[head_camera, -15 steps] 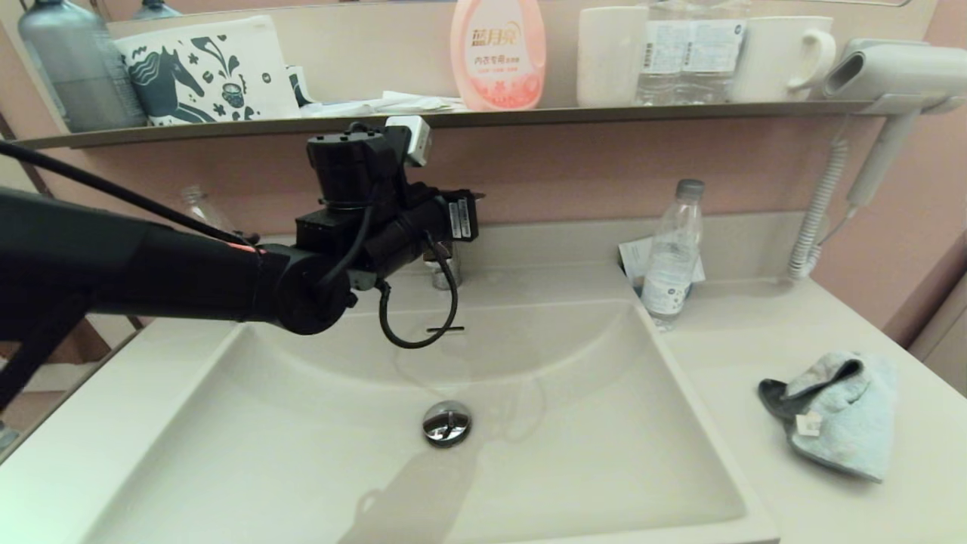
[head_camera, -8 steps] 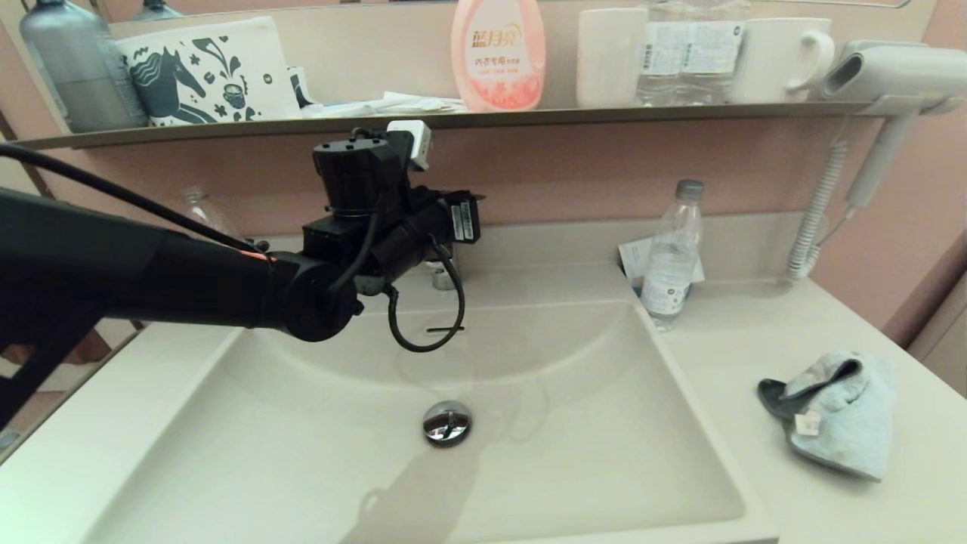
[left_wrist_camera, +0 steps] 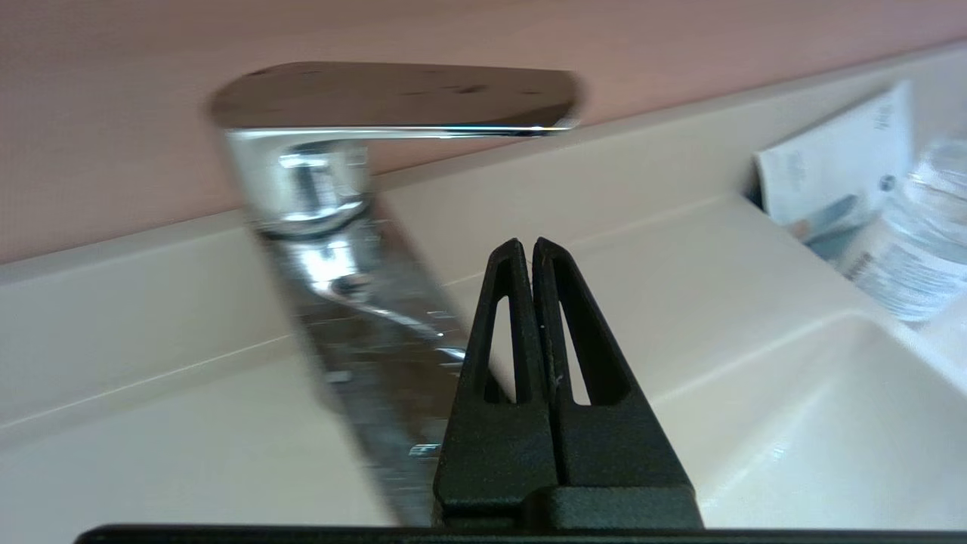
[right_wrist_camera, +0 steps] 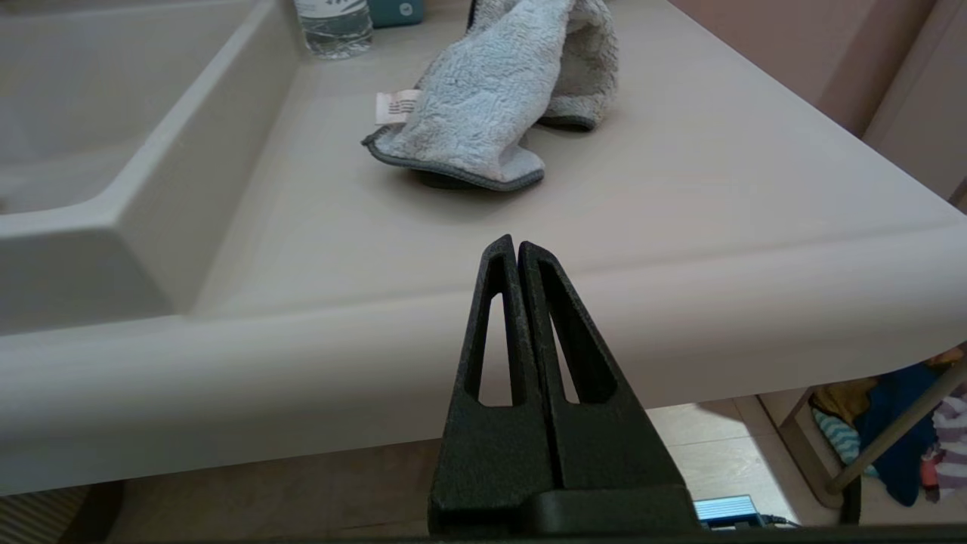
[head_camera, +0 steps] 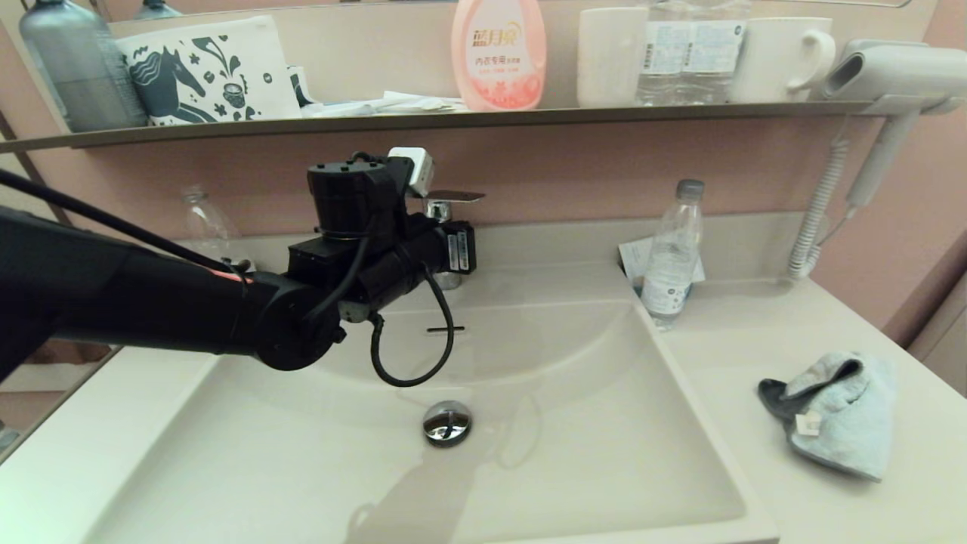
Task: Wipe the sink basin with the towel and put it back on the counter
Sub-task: Turn on the faucet
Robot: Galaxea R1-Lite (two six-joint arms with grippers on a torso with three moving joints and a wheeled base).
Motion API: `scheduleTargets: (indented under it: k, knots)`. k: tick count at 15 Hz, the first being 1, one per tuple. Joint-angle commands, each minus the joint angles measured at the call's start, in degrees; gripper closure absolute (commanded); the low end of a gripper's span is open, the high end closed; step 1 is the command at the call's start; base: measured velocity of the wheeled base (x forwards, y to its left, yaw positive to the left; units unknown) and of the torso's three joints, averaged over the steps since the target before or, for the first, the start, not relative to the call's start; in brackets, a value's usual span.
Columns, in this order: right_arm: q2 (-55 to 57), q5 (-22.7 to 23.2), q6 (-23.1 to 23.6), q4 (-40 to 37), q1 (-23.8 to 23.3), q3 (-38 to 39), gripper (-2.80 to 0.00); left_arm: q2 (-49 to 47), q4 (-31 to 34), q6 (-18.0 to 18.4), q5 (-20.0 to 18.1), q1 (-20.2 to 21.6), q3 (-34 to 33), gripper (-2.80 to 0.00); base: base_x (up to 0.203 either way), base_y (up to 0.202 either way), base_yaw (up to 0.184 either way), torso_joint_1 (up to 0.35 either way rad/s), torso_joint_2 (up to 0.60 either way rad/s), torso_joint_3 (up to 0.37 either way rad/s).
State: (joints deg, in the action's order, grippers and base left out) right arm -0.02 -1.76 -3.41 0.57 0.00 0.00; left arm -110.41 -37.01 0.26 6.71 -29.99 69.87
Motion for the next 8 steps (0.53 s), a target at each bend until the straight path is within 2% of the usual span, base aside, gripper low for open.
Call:
scheduleTargets:
  k: [1,4,8]
  knots:
    - [0.0,0.0,0.0,0.0,0.0,0.0,0.0,-1.9,-1.6,0.0,0.1,-0.2,3.0,0.0,0.0,0.0,0.0,0.0,0.0,0.0]
    - [0.0,0.0,0.0,0.0,0.0,0.0,0.0,-2.9,-1.8,0.4,0.3,-0.2,6.9,0.0,0.0,0.0,0.0,0.0,0.0,0.0]
    - [0.0,0.0,0.0,0.0,0.0,0.0,0.0,-4.2,-1.2,0.7,0.3,-0.1,8.8,0.0,0.0,0.0,0.0,0.0,0.0,0.0]
